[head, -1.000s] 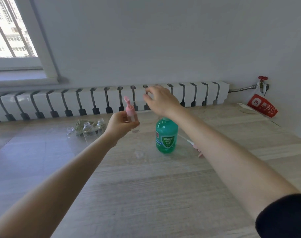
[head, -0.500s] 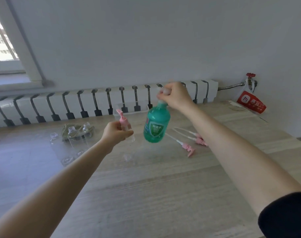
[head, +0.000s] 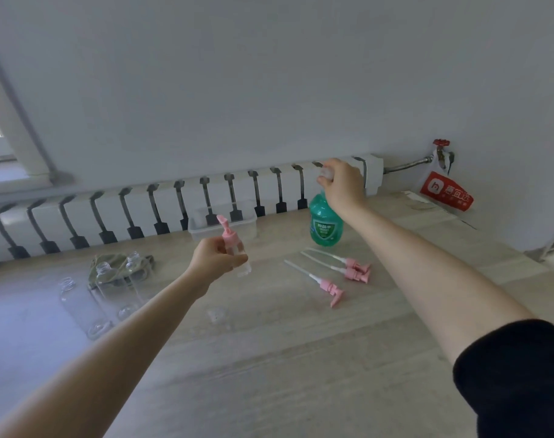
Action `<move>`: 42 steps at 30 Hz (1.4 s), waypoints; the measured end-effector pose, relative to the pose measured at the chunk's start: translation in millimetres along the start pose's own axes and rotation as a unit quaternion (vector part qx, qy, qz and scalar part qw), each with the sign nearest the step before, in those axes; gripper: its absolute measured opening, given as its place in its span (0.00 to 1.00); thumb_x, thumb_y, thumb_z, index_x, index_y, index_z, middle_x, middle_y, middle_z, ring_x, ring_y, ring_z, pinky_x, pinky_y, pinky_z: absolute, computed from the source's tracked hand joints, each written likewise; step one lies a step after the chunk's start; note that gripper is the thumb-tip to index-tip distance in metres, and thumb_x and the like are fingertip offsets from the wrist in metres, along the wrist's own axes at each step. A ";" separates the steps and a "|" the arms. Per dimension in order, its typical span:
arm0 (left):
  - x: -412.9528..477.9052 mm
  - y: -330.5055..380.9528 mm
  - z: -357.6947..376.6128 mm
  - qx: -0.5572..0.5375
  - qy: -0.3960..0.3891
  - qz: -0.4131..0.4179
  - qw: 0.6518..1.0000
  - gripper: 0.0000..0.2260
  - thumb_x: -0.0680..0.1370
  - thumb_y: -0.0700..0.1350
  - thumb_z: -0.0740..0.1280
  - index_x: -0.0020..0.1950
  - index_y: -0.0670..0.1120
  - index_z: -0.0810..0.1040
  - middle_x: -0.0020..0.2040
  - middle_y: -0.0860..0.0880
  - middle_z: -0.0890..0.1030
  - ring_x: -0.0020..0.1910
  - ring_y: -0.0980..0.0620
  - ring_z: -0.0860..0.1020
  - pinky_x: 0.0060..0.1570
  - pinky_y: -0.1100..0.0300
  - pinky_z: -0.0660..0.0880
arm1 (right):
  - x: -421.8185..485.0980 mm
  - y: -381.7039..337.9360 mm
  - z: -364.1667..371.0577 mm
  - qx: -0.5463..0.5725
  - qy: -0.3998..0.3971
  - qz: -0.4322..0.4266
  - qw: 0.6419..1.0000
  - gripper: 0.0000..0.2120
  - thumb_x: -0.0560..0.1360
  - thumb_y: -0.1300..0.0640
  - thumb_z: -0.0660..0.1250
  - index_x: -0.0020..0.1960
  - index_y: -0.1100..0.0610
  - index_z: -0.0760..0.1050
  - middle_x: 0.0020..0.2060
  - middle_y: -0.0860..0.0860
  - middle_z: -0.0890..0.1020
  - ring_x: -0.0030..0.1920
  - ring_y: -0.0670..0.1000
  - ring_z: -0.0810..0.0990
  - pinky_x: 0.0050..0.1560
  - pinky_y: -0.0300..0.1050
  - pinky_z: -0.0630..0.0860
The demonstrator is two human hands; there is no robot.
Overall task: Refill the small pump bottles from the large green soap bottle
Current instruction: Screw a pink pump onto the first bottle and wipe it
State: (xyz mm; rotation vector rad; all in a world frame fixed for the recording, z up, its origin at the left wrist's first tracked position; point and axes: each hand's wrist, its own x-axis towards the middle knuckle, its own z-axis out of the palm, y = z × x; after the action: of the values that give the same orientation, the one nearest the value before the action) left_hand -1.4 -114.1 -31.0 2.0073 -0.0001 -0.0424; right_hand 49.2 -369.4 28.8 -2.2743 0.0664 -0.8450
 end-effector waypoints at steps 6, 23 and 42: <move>6.3 -1.1 2.5 0.004 -0.010 0.000 1.000 0.17 0.71 0.36 0.73 0.58 0.40 0.76 0.49 0.44 0.79 0.51 0.45 0.79 0.55 0.50 0.78 | 13.1 23.1 9.0 -0.029 -0.010 0.030 0.999 0.08 0.78 0.61 0.63 0.54 0.62 0.77 0.47 0.51 0.81 0.48 0.47 0.78 0.45 0.32 0.67; -11.2 -9.4 -37.0 -0.007 -0.028 0.001 1.000 0.14 0.70 0.36 0.74 0.54 0.42 0.78 0.50 0.43 0.81 0.51 0.44 0.80 0.54 0.52 0.79 | -8.0 -95.3 67.4 -0.029 -0.136 -0.146 0.979 0.15 0.77 0.65 0.59 0.63 0.59 0.73 0.60 0.54 0.76 0.59 0.52 0.76 0.60 0.46 0.73; -27.7 -76.4 -82.2 0.083 -0.083 0.004 0.993 0.09 0.68 0.34 0.74 0.45 0.44 0.81 0.43 0.50 0.84 0.45 0.46 0.81 0.51 0.49 0.79 | -60.8 -159.9 263.0 -0.086 -0.595 -0.319 0.732 0.30 0.70 0.74 0.61 0.69 0.54 0.70 0.76 0.49 0.55 0.73 0.52 0.59 0.66 0.46 0.69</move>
State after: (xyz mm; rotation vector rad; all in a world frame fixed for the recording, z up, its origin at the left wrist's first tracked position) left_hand -28.1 -6.8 -64.6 2.1640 -0.1207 -0.2106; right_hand 127.5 -75.2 -46.7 -2.6008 -1.3119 0.5187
